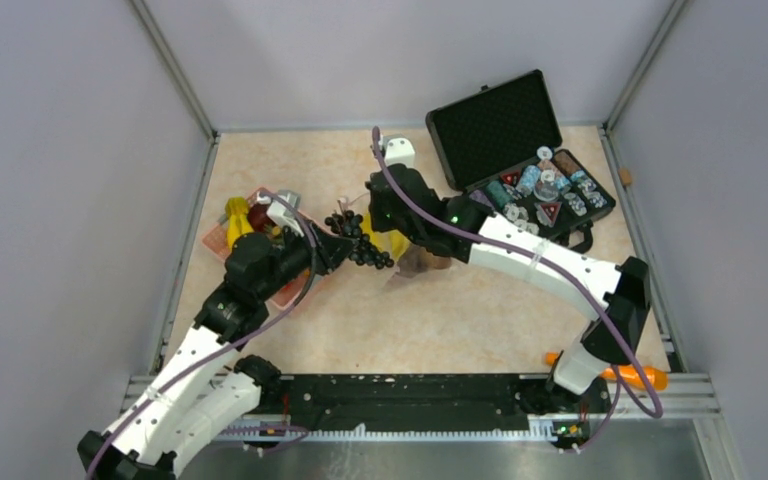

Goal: Place the food in the zip-top bag and seal the zipper
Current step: Place the fake fruit in the zipper food storage bag.

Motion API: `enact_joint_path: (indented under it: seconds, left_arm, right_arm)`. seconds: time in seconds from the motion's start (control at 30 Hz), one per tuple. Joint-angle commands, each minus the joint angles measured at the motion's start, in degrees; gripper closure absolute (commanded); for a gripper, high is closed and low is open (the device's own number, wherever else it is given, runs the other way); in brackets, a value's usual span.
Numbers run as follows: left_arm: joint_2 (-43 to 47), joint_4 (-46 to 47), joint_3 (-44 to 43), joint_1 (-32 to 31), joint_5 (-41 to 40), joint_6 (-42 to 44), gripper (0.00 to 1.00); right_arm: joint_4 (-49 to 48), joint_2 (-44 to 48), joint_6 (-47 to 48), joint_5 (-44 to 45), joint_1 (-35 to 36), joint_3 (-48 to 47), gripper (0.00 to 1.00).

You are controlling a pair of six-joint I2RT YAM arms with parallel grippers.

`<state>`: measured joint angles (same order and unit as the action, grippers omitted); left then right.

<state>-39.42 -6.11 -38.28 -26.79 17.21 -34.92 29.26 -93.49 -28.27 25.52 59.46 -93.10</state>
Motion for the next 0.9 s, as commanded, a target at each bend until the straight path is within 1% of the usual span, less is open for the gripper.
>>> enact_joint_path:
  seconds: [0.0,0.03,0.1,0.17,0.23,0.3,0.4,0.47,0.53,0.67,0.77,0.87]
  left_arm:
    - [-0.15,3.15,-0.81,-4.86,-16.05,5.73,1.0]
    - [-0.47,2.56,-1.12,-6.33,-19.33,6.71,1.0]
    - [-0.38,1.53,-1.9,-9.41,-23.12,8.66,1.0]
    - [1.23,2.71,-1.48,-12.38,-25.36,9.53,1.0]
    - [2.11,3.53,-1.31,-13.07,-25.62,10.28,1.0]
    - [0.46,0.95,-2.68,-13.39,-26.54,10.83,1.0]
    - [-2.97,-1.66,-4.08,-15.57,-29.9,13.07,1.0]
    - [-6.27,-5.17,-6.69,-17.89,-34.53,14.99,1.0]
    - [-9.34,-6.89,-9.33,-20.1,-36.76,17.07,1.0]
    - [-11.98,-2.97,-9.51,-23.33,-37.97,17.18,1.0]
    - [-14.55,-3.16,-10.03,-24.81,-37.85,17.68,1.0]
    - [-15.88,-3.5,-10.47,-25.33,-35.06,17.36,1.0]
  right_arm:
    - [-3.95,4.03,-1.15,-2.46,-0.29,1.89,1.0]
    - [-3.98,4.24,-1.12,-2.63,-0.22,2.07,1.0]
    - [-4.35,4.68,-1.37,-2.93,-0.22,2.55,1.0]
    - [-4.82,5.04,-1.54,-2.98,-0.26,3.19,1.0]
    - [-5.06,5.37,-1.78,-2.73,-0.29,3.67,1.0]
    - [-5.01,5.5,-1.71,-2.87,-0.3,3.88,1.0]
    - [-4.9,5.46,-1.94,-2.73,-0.29,3.8,1.0]
    - [-4.64,5.43,-2.52,-2.28,-0.25,3.89,1.0]
    - [-4.85,5.66,-2.77,-2.53,-0.26,4.24,1.0]
    - [-6.35,6.73,-3.13,-3.1,-0.3,5.97,1.0]
    - [-6.37,7.66,-3.8,-3.33,-0.26,6.71,1.0]
    - [-7.4,8.84,-4.19,-3.33,-0.28,7.98,1.0]
